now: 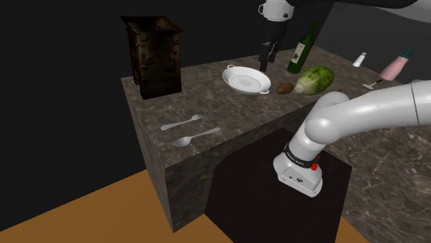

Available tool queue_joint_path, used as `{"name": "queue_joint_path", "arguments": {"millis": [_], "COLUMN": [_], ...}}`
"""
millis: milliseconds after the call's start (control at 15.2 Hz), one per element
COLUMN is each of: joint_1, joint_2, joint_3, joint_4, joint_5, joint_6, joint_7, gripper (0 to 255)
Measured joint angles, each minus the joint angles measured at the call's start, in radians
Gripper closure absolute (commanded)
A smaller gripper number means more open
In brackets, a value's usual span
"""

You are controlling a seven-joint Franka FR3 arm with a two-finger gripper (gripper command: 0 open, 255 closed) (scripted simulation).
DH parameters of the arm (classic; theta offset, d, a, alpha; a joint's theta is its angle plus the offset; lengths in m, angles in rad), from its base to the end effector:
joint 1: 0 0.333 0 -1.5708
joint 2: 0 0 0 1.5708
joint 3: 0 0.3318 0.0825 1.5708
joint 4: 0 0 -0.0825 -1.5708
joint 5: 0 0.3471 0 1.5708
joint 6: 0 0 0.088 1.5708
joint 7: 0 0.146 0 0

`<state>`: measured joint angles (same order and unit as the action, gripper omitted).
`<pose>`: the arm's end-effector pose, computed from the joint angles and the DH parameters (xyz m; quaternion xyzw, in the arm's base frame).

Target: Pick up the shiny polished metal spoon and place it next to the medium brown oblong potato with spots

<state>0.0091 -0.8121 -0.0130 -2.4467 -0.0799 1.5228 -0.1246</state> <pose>0.2388 -0.0138 0.5268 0.9958 0.0628 -0.0579 0.0317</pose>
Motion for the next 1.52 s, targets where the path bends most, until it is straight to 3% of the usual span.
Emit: {"name": "queue_joint_path", "arguments": {"millis": [264, 990, 1518], "joint_1": [0.032, 0.198, 0.293], "joint_2": [0.045, 0.288, 0.484], "joint_3": [0.024, 0.187, 0.308], "joint_4": [-0.006, -0.007, 0.033], "joint_5": [0.005, 0.032, 0.002], "joint_6": [0.048, 0.276, 0.416], "joint_7": [-0.020, -0.083, -0.120], "gripper": [0, 0, 0]}}
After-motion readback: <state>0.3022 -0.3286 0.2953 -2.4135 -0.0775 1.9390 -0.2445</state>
